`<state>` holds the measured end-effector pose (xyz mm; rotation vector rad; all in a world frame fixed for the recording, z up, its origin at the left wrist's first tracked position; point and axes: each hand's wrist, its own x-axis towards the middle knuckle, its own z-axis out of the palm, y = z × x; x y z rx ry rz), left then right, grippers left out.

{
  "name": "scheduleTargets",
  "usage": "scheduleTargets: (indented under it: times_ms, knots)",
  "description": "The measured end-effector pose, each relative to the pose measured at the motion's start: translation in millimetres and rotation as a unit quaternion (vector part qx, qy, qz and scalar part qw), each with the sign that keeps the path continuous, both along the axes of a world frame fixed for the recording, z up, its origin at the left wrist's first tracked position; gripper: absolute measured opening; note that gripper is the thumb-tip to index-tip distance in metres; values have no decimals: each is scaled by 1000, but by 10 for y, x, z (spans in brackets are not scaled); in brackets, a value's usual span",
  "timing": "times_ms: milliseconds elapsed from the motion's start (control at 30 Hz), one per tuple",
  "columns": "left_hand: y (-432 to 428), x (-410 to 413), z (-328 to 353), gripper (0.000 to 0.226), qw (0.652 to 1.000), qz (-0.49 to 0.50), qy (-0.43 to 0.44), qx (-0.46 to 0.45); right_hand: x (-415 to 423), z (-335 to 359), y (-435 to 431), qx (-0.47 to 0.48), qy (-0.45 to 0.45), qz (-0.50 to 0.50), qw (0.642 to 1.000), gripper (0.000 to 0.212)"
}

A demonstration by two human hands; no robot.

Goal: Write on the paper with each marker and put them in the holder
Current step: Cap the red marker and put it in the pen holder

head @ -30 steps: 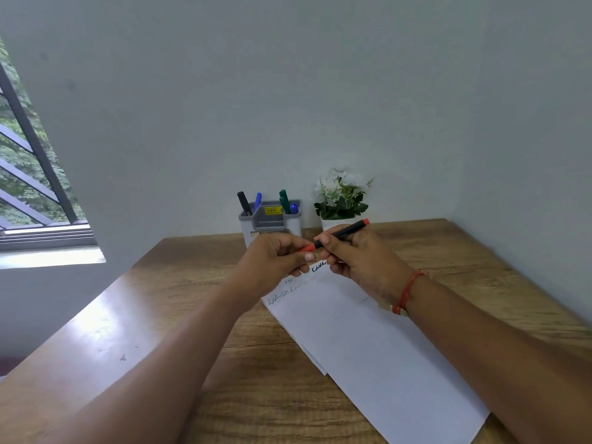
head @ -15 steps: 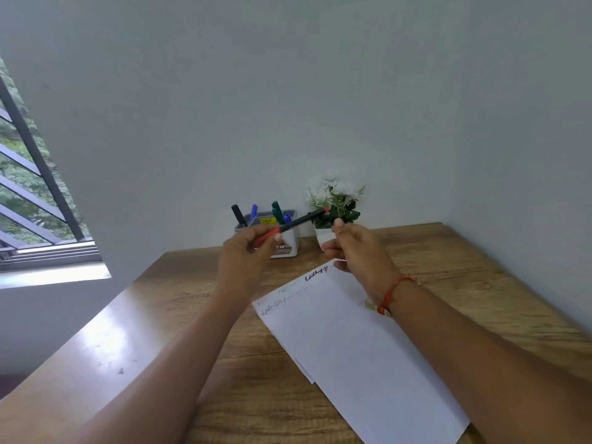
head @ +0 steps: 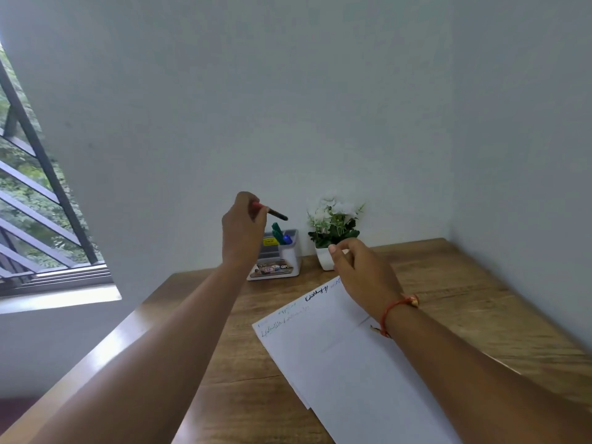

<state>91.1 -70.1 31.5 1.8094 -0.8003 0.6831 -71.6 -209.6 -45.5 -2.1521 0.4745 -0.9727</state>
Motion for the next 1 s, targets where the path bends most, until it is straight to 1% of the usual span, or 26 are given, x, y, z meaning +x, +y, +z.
scheduleTargets:
  times_ms: [133,200,367,500,600,733,833,900,1000]
  knots:
    - [-174,151,-55,26,998,-10,12,53,-5,8,-19,-23,11,-1,1000,41]
    - [-258,186,-87,29,997,1,10,80,-12,13,-32,-33,19,-4,999,42]
    - [-375,296,-171,8,987,34,1,154,-2,10,-35,-54,49,-6,997,43]
    - [-380,335,-216,21,983,35,-29,179,0,12,-21,-69,64,-9,996,44]
    - [-351,346,-258,26,978,22,-45,204,3,2,-14,-75,71,-9,995,45]
    - [-222,204,-298,20,986,12,-42,162,-13,4,-1,-79,85,-8,993,47]
    - [-35,12,-388,27,986,27,-58,153,-36,22,2,-104,111,-6,988,49]
    - [121,-105,-499,26,983,19,-58,175,-40,23,-13,-143,147,-13,979,46]
    - [416,-256,-726,28,970,13,-56,238,-59,-4,-44,-188,187,-25,964,44]
